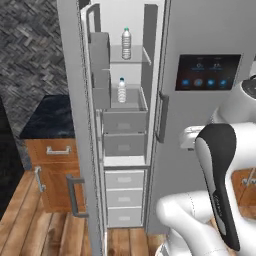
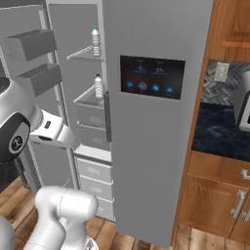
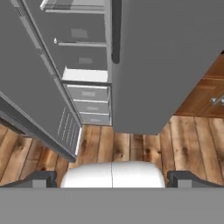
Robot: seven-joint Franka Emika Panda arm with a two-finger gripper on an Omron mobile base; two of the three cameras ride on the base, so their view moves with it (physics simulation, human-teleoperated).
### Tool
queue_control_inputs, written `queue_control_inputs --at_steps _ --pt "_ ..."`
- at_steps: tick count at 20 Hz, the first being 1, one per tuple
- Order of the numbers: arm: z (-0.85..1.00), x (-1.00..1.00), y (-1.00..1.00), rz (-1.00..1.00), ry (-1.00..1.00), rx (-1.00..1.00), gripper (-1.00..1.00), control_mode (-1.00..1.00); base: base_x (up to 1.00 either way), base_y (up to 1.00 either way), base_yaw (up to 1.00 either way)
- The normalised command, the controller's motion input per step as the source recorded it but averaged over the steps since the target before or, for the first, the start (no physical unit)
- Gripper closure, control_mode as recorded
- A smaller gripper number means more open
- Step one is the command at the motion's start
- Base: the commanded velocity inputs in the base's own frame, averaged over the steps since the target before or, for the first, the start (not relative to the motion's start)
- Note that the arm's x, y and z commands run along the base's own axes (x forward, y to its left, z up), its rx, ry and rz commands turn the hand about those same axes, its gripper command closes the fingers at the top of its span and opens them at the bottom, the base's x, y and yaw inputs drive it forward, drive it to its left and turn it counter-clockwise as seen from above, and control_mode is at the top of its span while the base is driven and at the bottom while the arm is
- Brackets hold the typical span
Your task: Take the bottled waters from the counter and place them in the freezer to freeze. Close the freezer door after placing the bottles.
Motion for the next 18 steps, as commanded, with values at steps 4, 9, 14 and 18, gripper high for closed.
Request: queue_control_inputs --at_steps 4,9,14,18 --pt "0.00 0.00 0.00 0.00 0.00 0.00 -1.00 1.00 -0.52 0.66 0.00" --pt "0.00 0.00 0.00 0.00 0.00 0.00 -1.00 1.00 -0.54 0.71 0.00" --pt "0.00 0.00 0.00 0.00 0.00 0.00 -1.00 1.00 -0.28 0.83 -0.03" --pt "0.00 0.00 0.00 0.00 0.00 0.00 -1.00 1.00 0.00 0.74 -0.22"
